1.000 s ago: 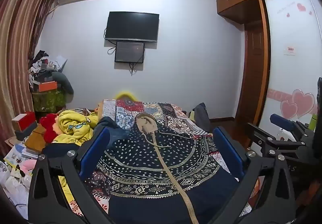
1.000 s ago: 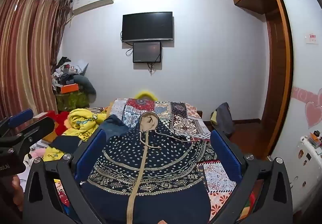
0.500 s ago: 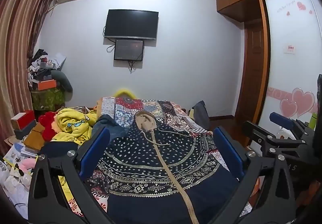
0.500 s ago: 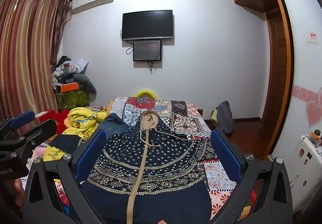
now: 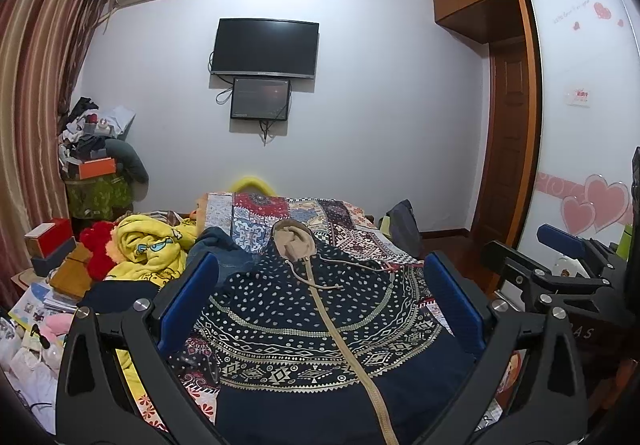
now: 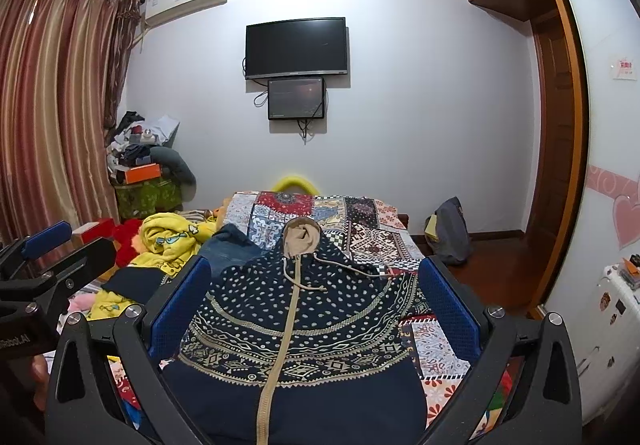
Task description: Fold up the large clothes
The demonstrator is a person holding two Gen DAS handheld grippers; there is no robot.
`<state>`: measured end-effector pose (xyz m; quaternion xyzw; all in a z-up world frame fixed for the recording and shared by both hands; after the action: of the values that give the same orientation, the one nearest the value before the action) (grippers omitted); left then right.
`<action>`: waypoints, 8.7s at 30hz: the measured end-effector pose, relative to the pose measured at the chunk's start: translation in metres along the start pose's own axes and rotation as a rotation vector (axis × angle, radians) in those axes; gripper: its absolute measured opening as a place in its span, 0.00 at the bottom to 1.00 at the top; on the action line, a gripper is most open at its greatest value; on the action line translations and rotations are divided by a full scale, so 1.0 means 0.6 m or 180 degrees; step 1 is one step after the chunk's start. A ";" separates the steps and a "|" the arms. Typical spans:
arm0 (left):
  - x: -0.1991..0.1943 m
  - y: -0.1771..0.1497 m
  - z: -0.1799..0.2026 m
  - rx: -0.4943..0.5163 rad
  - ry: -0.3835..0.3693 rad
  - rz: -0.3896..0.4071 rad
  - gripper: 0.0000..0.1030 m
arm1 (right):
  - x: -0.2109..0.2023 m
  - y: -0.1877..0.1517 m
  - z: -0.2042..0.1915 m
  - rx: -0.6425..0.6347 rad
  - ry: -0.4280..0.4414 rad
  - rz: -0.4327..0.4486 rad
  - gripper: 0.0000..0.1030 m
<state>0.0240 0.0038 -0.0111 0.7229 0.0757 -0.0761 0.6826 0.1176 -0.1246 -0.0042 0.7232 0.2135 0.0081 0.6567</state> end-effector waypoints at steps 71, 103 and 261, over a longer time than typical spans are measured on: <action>0.101 -0.002 -0.074 -0.0031 0.0245 -0.0075 1.00 | 0.075 0.010 0.010 0.0060 -0.0061 -0.0102 1.00; 0.414 -0.393 -0.617 -0.1807 0.0621 -0.2066 0.85 | 0.526 -0.140 -0.011 -0.0485 -0.0256 -0.1907 0.98; 0.654 -0.395 -0.241 -0.0217 -0.0067 -0.2787 0.77 | 0.554 -0.111 0.214 0.0509 -0.0081 -0.2021 0.10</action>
<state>0.3577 0.1640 -0.3178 0.5989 0.3704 -0.3630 0.6102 0.4372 -0.1366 -0.1748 0.6698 0.4201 -0.2229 0.5702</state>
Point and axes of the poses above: each gripper's, at about its wrist camera, not at the fingertips, and x roughly the way its jaws point, z to its right, y to its top, the point moved 2 cm from there along x, roughly the way its jaws point, and after that the axes turned 8 degrees about x, right-handed, at the moved point
